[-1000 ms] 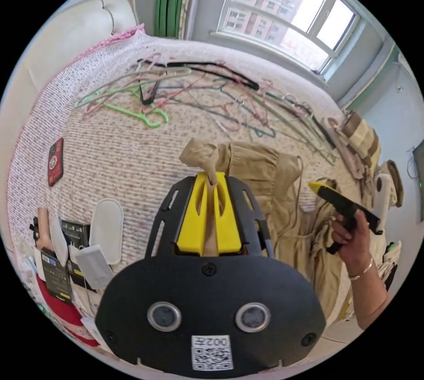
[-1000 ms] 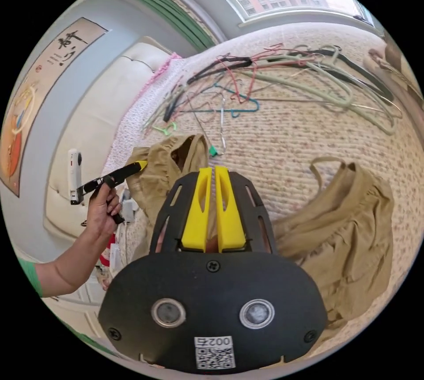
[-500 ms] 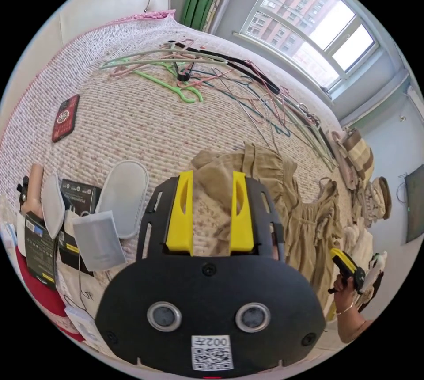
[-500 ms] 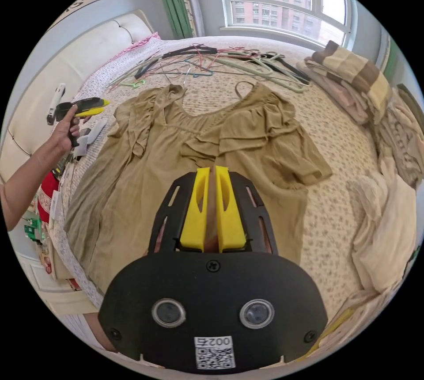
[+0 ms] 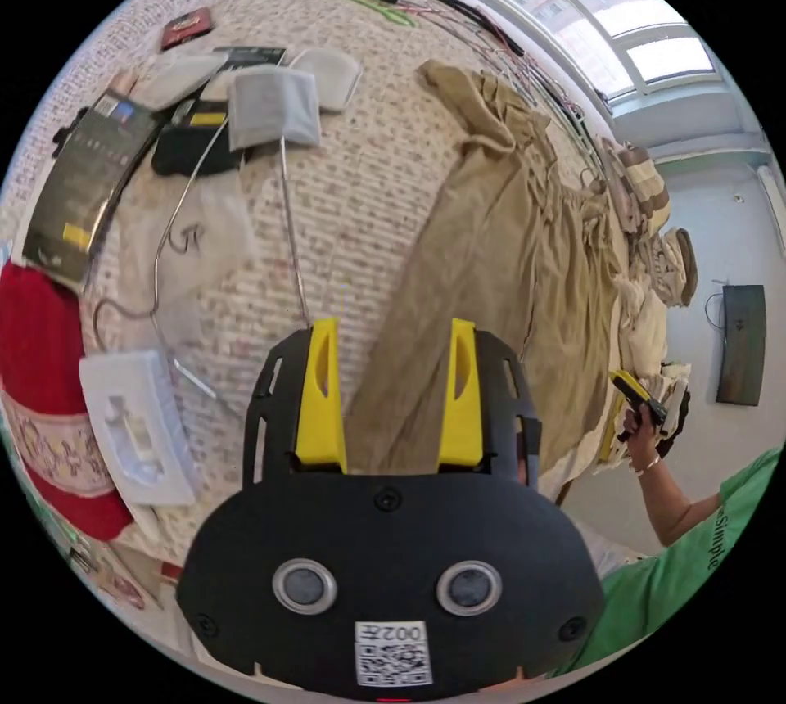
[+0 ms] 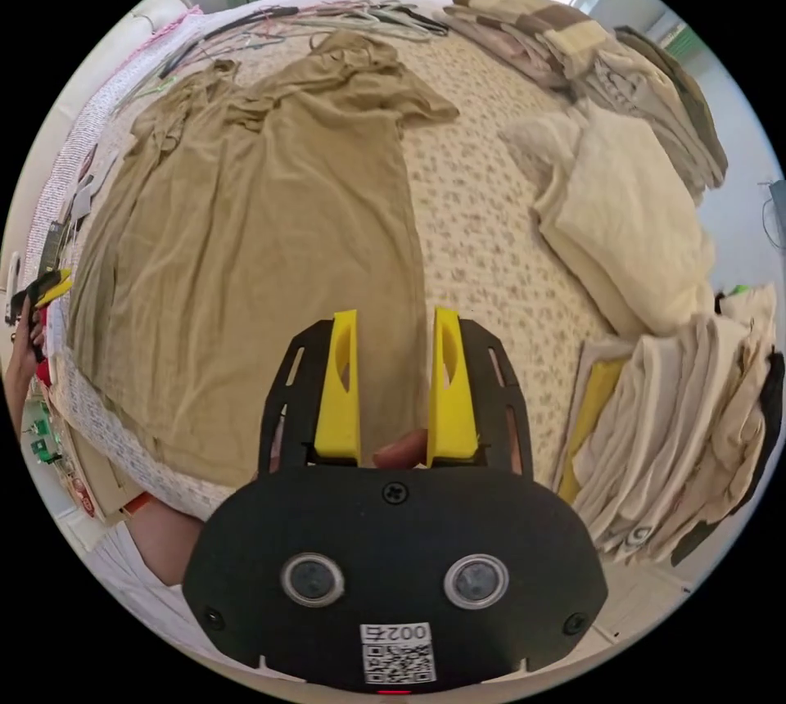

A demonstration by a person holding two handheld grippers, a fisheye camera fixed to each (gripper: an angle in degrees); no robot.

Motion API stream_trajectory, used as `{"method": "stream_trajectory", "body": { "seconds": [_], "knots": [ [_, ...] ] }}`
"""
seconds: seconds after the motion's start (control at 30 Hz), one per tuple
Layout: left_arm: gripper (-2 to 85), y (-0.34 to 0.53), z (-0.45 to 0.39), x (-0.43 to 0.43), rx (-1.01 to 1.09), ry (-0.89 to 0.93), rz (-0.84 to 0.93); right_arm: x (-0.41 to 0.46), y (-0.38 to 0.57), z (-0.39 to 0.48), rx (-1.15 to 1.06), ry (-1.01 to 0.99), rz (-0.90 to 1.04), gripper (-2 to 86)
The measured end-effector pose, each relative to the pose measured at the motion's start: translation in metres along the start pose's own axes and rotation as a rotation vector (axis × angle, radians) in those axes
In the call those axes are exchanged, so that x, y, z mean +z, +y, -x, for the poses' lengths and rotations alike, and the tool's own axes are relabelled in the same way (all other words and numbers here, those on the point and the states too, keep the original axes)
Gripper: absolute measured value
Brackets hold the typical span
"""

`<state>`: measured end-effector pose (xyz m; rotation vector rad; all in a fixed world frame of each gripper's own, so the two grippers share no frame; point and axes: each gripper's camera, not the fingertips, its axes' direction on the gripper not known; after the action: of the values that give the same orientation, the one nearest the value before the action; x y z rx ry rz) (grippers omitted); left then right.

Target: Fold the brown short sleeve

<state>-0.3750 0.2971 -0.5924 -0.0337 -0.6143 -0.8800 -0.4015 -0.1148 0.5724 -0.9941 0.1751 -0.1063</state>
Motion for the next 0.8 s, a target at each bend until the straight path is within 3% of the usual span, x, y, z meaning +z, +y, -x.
{"method": "stream_trajectory", "body": {
  "seconds": [0.23,0.4,0.47,0.73,0.8],
  "knots": [
    [17.5,0.025,-0.003,0.030,-0.011,-0.031,-0.010,0.028,0.058,-0.006,0.047,-0.050,0.108,14.0],
    [14.9,0.024,-0.046,0.061,0.152,-0.343,0.049,0.033,0.084,0.003,0.061,0.005,0.046,13.3],
    [14.4,0.025,-0.049,0.066,0.138,-0.387,0.034,0.037,0.090,0.002,0.070,0.010,0.033,13.3],
    [11.2,0.019,-0.010,0.059,0.041,-0.221,-0.006,0.049,0.111,-0.022,0.089,-0.073,0.015,13.2],
    [2.3,0.017,-0.001,0.051,0.054,-0.080,0.002,0.050,0.114,-0.030,0.084,-0.098,0.016,12.9]
  ]
}}
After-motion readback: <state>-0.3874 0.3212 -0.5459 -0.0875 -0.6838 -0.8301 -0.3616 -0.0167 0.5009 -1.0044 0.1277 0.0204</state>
